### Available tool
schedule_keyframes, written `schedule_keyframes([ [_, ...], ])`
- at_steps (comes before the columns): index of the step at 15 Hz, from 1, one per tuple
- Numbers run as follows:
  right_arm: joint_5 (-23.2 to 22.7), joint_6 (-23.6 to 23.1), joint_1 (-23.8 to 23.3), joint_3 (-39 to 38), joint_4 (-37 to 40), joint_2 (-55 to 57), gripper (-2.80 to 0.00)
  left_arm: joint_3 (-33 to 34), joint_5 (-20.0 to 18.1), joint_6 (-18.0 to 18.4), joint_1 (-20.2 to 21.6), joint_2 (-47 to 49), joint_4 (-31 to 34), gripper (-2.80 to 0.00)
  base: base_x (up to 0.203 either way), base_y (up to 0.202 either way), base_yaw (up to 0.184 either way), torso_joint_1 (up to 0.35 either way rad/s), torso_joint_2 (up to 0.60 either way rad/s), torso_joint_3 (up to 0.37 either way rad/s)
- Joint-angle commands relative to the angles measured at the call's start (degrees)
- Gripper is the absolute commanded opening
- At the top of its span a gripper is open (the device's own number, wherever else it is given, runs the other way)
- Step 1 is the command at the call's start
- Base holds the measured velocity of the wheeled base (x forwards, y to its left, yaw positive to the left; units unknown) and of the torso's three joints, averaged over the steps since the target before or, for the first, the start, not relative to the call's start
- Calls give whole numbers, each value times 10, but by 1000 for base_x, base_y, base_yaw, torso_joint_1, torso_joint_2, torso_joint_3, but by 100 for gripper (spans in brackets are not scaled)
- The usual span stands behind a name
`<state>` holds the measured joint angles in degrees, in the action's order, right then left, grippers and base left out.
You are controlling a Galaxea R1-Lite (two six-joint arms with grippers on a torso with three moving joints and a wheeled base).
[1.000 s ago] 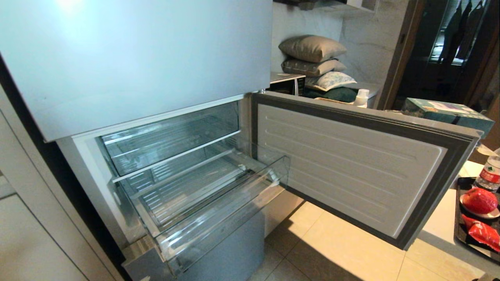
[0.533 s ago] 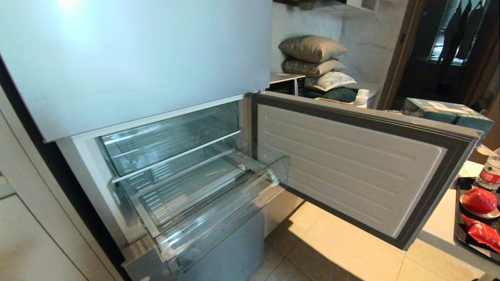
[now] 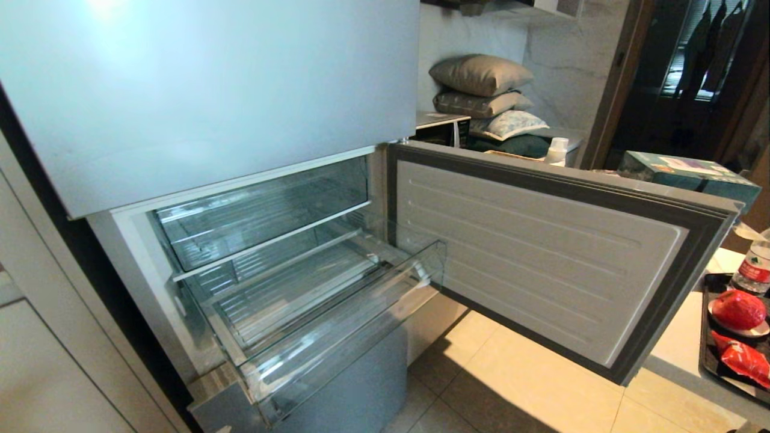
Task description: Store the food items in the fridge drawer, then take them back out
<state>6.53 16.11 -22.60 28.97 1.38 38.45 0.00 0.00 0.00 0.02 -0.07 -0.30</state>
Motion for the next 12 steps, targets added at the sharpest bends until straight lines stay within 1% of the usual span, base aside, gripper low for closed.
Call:
schedule_keyframes([
  [1, -38, 5, -155, 24, -69, 166, -280, 1, 0, 0, 0, -1, 0, -280, 0, 0, 0, 0, 0, 0],
  [3, -87, 2, -250, 34, -136, 252, -280, 1, 0, 0, 0, 0, 0, -280, 0, 0, 0, 0, 0, 0],
  [5, -127, -8, -321, 39, -212, 326, -280, 1, 1, 0, 0, 0, 0, -280, 0, 0, 0, 0, 0, 0],
  [9, -140, -16, -363, 47, -342, 465, -280, 1, 0, 0, 0, 0, 0, -280, 0, 0, 0, 0, 0, 0],
  [11, -141, -24, -375, 65, -378, 518, -280, 1, 0, 0, 0, 0, 0, -280, 0, 0, 0, 0, 0, 0],
  [12, -142, -27, -377, 77, -383, 538, 0, 1, 0, 0, 0, 0, 0, -280, 0, 0, 0, 0, 0, 0],
])
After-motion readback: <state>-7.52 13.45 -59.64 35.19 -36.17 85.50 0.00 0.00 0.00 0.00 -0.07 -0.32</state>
